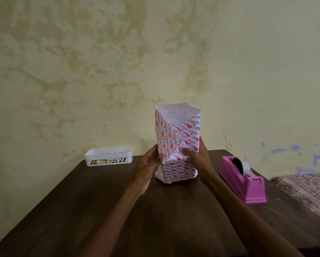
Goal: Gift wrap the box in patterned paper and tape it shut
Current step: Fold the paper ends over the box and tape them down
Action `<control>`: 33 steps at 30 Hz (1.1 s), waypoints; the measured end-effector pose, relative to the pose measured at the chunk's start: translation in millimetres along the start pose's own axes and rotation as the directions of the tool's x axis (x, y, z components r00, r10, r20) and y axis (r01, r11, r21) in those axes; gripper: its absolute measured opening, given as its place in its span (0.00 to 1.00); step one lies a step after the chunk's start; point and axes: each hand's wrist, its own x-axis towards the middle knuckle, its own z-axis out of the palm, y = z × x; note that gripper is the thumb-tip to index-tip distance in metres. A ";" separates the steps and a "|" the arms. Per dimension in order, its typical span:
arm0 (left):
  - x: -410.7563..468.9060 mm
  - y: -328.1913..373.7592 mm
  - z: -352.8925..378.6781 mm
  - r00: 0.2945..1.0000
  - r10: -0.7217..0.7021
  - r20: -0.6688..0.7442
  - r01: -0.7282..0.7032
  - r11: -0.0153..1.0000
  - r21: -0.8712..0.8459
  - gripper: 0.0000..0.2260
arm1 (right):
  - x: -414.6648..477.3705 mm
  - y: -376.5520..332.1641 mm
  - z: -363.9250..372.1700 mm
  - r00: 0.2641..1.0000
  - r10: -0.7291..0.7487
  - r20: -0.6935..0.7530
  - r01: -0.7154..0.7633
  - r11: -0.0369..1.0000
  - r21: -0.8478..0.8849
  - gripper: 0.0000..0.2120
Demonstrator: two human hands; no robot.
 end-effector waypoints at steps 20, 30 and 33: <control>3.7 -8.7 8.2 0.992 -0.052 -0.115 0.049 0.998 -0.034 0.20 | 1.1 2.5 -2.3 0.998 0.055 -0.033 -0.056 0.998 -0.014 0.42; 6.9 -11.5 6.5 0.987 -0.021 -0.161 0.028 0.999 0.045 0.23 | -4.9 -4.2 -3.2 0.998 0.053 0.020 -0.054 0.997 0.054 0.38; 5.5 -11.6 5.4 0.987 0.006 -0.161 0.004 0.998 0.066 0.18 | -5.7 -4.3 -2.8 1.000 0.020 0.023 -0.020 1.000 0.023 0.39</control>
